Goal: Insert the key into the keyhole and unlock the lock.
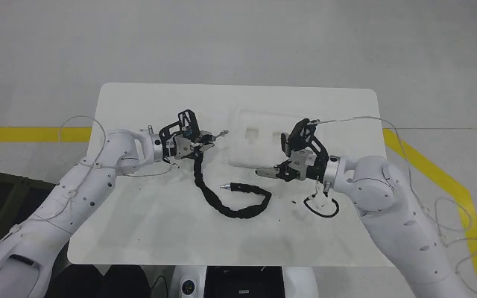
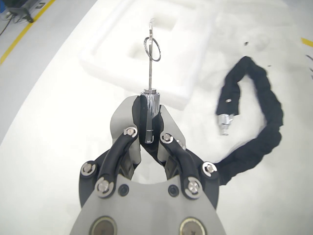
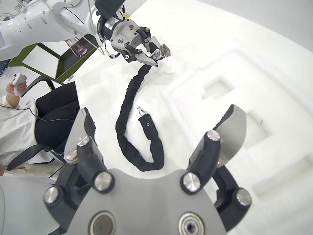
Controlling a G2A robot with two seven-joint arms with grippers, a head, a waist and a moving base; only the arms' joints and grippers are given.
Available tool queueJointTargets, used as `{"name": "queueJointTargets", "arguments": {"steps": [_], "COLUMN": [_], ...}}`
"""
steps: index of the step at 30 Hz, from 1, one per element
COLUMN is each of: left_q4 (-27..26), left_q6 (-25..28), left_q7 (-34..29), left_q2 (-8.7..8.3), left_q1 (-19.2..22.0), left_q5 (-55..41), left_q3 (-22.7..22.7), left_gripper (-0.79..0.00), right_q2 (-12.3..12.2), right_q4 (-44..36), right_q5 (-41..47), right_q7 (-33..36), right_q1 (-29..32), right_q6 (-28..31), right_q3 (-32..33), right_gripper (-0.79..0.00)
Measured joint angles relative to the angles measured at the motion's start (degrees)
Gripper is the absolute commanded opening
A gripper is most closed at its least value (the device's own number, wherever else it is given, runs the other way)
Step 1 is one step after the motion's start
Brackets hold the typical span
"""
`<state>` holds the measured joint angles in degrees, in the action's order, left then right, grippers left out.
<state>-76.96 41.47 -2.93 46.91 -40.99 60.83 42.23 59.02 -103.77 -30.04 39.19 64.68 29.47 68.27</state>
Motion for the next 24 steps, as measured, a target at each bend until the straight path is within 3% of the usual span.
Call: {"name": "queueJointTargets", "arguments": {"steps": [8,9,10,11,12,24], "left_q4": [-1.9,-2.1,-2.2,-2.5,-2.8,0.3], "left_q6": [-4.5,-4.8,-5.2,-5.5,-5.7,-4.8], "left_q7": [-6.1,-6.7,-7.2,-7.8,-8.0,-2.6], "left_q2": [-0.13,-0.07,0.01,0.12,0.22,1.86], "left_q1": [-1.3,-1.3,-1.3,-1.3,-1.3,-0.7], "left_q5": [7.1,8.3,9.4,10.8,11.6,7.7], "left_q3": [1.2,1.2,1.0,0.9,0.8,2.4], "left_gripper": [-0.785,-0.711,-0.545,-0.332,-0.025,0.000], "right_q2": [-0.5,-0.6,-0.6,-0.7,-0.7,-0.8], "right_q4": [2.4,2.4,2.4,2.4,2.4,8.4], "right_q5": [-7.3,-7.8,-8.3,-8.9,-9.5,-15.5], "right_q7": [-8.6,-9.2,-9.8,-10.7,-11.3,-19.4], "right_q1": [3.0,3.1,3.2,3.3,3.3,1.5], "right_q6": [2.6,2.6,2.5,2.5,2.6,4.4], "right_q3": [4.0,4.5,4.9,5.4,5.8,8.1], "right_gripper": [0.000,0.000,0.000,0.000,0.000,0.000]}}
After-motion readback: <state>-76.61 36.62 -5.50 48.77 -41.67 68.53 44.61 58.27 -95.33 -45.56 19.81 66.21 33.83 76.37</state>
